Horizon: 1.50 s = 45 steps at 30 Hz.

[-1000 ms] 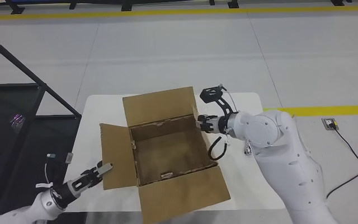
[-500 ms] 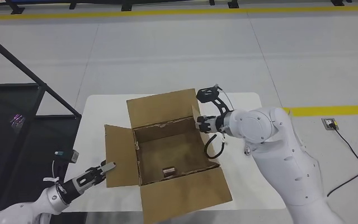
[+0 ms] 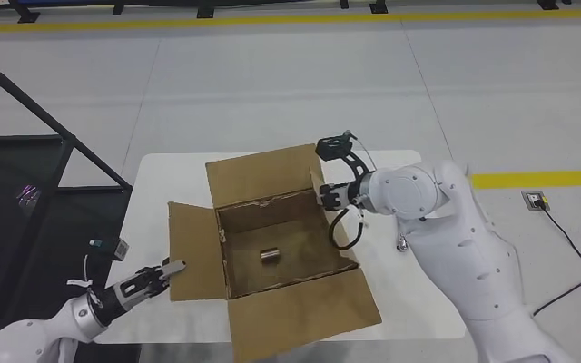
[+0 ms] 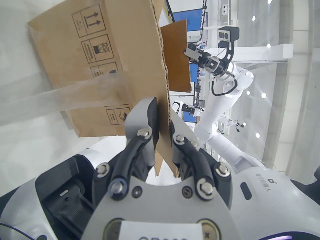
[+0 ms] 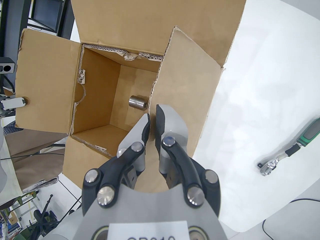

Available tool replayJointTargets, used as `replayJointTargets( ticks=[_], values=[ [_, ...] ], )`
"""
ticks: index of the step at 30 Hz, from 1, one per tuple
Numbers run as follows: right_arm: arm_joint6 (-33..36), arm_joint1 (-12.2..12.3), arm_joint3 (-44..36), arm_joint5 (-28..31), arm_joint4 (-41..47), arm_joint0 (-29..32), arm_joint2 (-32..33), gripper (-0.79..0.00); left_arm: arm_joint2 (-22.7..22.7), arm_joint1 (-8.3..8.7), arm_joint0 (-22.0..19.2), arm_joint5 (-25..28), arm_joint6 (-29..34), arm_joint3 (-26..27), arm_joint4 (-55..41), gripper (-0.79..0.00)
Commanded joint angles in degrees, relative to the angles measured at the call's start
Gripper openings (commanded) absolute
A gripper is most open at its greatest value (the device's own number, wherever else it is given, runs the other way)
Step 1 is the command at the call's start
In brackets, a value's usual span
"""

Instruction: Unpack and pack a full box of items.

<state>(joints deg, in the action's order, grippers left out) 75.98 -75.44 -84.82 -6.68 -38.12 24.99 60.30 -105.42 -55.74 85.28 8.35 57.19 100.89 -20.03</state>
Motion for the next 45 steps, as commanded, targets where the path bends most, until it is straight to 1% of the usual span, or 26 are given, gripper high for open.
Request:
replayJointTargets(
  ticks=[1, 2, 5, 13, 15, 16, 17, 18, 19, 23, 24, 25, 26, 27, 28, 33, 35, 37, 41, 45],
  values=[
    [-1.28, 0.03, -0.41, 1.44, -0.37, 0.4, -0.46, -0.785, 1.0, -0.09, 0.11, 0.61, -2.56, -0.13, 2.15, -0.785],
    [-2.24, 0.05, -0.76, 2.48, -0.71, 0.77, -0.77, -0.785, 1.22, -0.1, -0.01, 0.98, -3.07, -0.44, 2.43, -0.785],
    [-3.98, 0.15, -0.73, 2.42, -1.19, 1.76, -0.86, -0.785, 1.59, -0.11, 0.11, 2.45, -5.36, -0.53, 5.09, -0.785],
    [-8.29, 0.44, -0.14, 2.66, -1.43, 3.65, -0.01, -0.785, 1.06, -0.03, 1.38, 3.77, -6.7, 1.14, 5.59, -0.785],
    [-8.72, 0.49, 0.01, 2.78, -1.3, 3.87, 0.11, -0.52, 0.96, 0.0, 1.6, 3.78, -6.92, 1.43, 5.96, -0.785],
    [-8.79, 0.52, 0.1, 2.94, -1.2, 3.91, 0.15, -0.489, 0.98, 0.01, 1.67, 3.72, -7.12, 1.53, 6.15, -0.785],
    [-8.91, 0.54, 0.2, 3.0, -1.06, 3.95, 0.21, -0.422, 1.03, 0.02, 1.74, 3.75, -7.36, 1.62, 6.43, -0.785],
    [-9.05, 0.55, 0.25, 3.0, -0.99, 3.98, 0.23, -0.123, 1.11, 0.03, 1.83, 3.76, -7.56, 1.68, 6.72, -0.785],
    [-9.31, 0.56, 0.23, 2.93, -0.97, 4.03, 0.25, 0.0, 1.2, 0.03, 1.88, 3.72, -7.78, 1.72, 6.91, -0.785],
    [-11.72, 0.65, -1.92, 0.74, -3.22, 4.95, 0.17, 0.0, 1.83, 0.08, 1.49, 1.93, -8.73, 1.24, 8.17, -0.785],
    [-11.97, 0.69, -2.75, -0.06, -4.03, 5.3, 0.06, 0.0, 2.1, 0.09, 1.28, 1.6, -8.9, 1.2, 8.35, -0.702],
    [-12.21, 0.72, -3.68, -0.91, -4.87, 5.64, -0.02, 0.0, 2.32, 0.1, 1.1, 1.23, -8.9, 1.07, 8.47, -0.517],
    [-12.43, 0.77, -4.75, -1.7, -5.8, 6.01, -0.12, 0.0, 2.46, 0.12, 0.92, 0.98, -8.91, 0.96, 8.6, -0.422],
    [-12.82, 0.8, -5.97, -2.39, -6.54, 6.45, -0.17, 0.0, 2.59, 0.14, 0.8, 0.65, -8.91, 0.84, 8.8, -0.055],
    [-13.27, 0.84, -7.26, -2.98, -7.35, 6.98, -0.24, 0.0, 2.7, 0.16, 0.67, 0.47, -8.96, 0.83, 8.91, 0.0],
    [-15.35, 0.93, -14.63, -4.44, -11.57, 9.93, -1.84, 0.0, 2.94, 0.21, 0.5, -0.16, -9.14, 0.8, 8.78, 0.0],
    [-15.16, 0.8, -16.48, -4.94, -13.55, 10.28, -3.34, 0.0, 2.94, 0.24, 0.47, -0.31, -9.19, 0.85, 8.57, 0.0],
    [-14.59, 0.53, -17.42, -4.23, -13.88, 9.94, -5.01, 0.0, 2.94, 0.25, 0.47, -0.3, -9.3, 0.98, 8.43, 0.0],
    [-13.63, -0.39, -14.76, -3.67, -13.16, 7.34, -8.17, 0.0, 2.84, 0.28, 0.56, -0.24, -9.55, 1.16, 7.97, 0.0],
    [-14.97, -1.93, -8.77, -2.61, -9.8, 3.55, -11.53, 0.0, 2.52, 0.31, 0.67, -0.02, -9.66, 0.88, 7.16, 0.0]
  ],
)
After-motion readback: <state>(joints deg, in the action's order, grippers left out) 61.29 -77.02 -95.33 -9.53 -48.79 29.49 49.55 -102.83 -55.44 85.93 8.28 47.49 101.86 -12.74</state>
